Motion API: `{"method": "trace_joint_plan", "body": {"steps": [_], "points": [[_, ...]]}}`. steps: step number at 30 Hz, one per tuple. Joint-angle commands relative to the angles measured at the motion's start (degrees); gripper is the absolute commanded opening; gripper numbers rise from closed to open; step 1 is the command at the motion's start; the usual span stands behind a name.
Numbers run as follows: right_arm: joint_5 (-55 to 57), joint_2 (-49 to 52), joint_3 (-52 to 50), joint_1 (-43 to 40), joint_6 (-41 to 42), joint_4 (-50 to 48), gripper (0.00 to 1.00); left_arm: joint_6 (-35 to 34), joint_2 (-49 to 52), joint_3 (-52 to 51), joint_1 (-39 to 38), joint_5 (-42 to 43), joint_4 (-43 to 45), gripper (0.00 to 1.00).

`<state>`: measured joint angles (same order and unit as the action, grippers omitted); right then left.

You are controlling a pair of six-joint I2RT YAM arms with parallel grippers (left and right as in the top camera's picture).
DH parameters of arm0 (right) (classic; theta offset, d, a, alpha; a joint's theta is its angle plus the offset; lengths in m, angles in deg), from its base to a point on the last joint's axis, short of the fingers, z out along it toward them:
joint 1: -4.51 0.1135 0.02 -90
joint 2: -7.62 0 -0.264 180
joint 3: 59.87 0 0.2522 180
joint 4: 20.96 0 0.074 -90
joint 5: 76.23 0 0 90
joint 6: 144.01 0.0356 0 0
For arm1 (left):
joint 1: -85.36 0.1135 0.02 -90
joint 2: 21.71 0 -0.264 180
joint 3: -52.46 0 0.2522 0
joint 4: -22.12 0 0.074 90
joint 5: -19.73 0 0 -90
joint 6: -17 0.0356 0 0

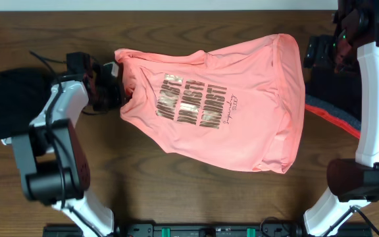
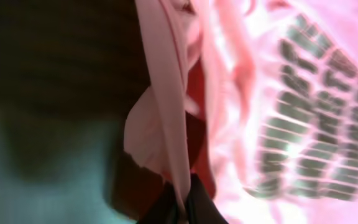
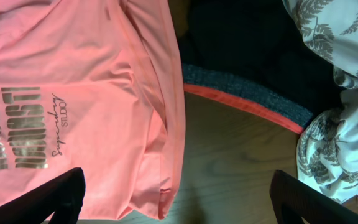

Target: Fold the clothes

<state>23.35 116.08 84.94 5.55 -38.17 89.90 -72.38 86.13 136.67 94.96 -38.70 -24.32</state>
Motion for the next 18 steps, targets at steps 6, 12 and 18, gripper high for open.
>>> {"method": "trace_joint_plan", "body": {"steps": [6,12,18], "points": [[-0.2,-0.8,0.1,0.0,-1.8,0.2,0.93,-30.3,-21.2,0.0,1.4,-8.8,-6.7,0.06],[-0.2,-0.8,0.1,0.0,-1.7,0.0,0.93,-39.5,-32.0,-0.1,1.1,-22.3,-7.2,0.11],[-0.2,-0.8,0.1,0.0,-1.7,0.1,0.93,-39.3,-31.0,-0.1,1.0,-23.5,-11.3,0.28]]}}
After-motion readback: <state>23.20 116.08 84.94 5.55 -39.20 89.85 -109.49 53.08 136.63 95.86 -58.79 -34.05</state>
